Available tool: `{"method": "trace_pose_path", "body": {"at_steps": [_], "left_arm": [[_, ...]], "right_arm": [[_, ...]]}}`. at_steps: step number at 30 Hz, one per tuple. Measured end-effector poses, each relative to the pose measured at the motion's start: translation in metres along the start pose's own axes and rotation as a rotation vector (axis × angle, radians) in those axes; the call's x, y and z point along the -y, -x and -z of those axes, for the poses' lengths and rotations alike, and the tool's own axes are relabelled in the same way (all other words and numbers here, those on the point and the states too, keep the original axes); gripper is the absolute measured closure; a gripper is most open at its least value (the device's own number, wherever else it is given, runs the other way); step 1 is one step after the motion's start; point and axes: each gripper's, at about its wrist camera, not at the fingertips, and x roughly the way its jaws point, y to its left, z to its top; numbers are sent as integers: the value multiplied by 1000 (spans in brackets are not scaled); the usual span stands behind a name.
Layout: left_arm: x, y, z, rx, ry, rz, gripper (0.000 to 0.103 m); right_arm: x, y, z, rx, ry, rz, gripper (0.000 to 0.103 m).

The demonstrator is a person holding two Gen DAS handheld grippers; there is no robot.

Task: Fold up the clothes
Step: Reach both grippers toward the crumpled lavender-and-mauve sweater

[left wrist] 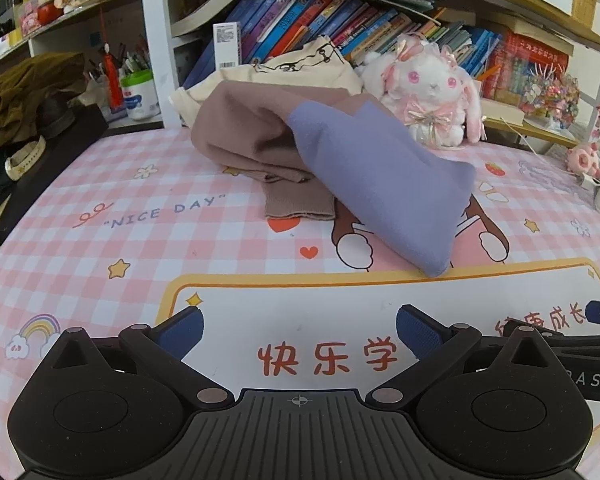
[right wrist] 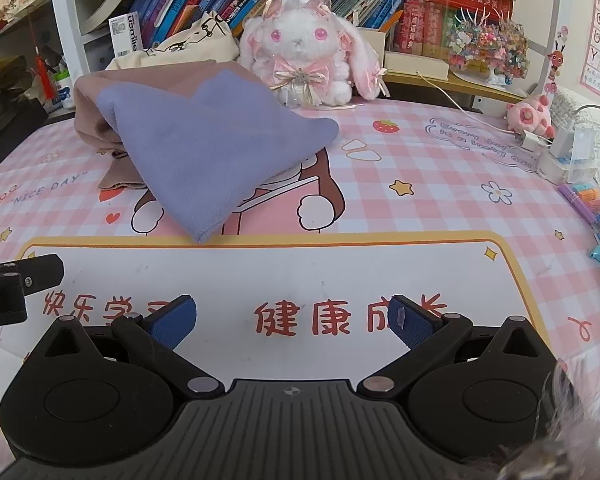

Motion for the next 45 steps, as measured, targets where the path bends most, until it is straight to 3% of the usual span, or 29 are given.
{"method": "trace_pose_path", "body": {"at_steps": [24, 33, 40, 45], "left_arm": [[10, 3, -1, 1, -81, 12, 0], [20, 2, 3, 3, -160, -94, 0], [33, 2, 6, 45, -211, -93, 0], [47, -2, 2, 98, -244, -61, 0]], "right_arm": [[1, -7, -2, -18, 12, -29, 0], [3, -6, -5, 10, 34, -70, 0], [21, -11, -7, 8, -18, -110, 0], [52, -10, -13, 28, -166, -142, 0]]}}
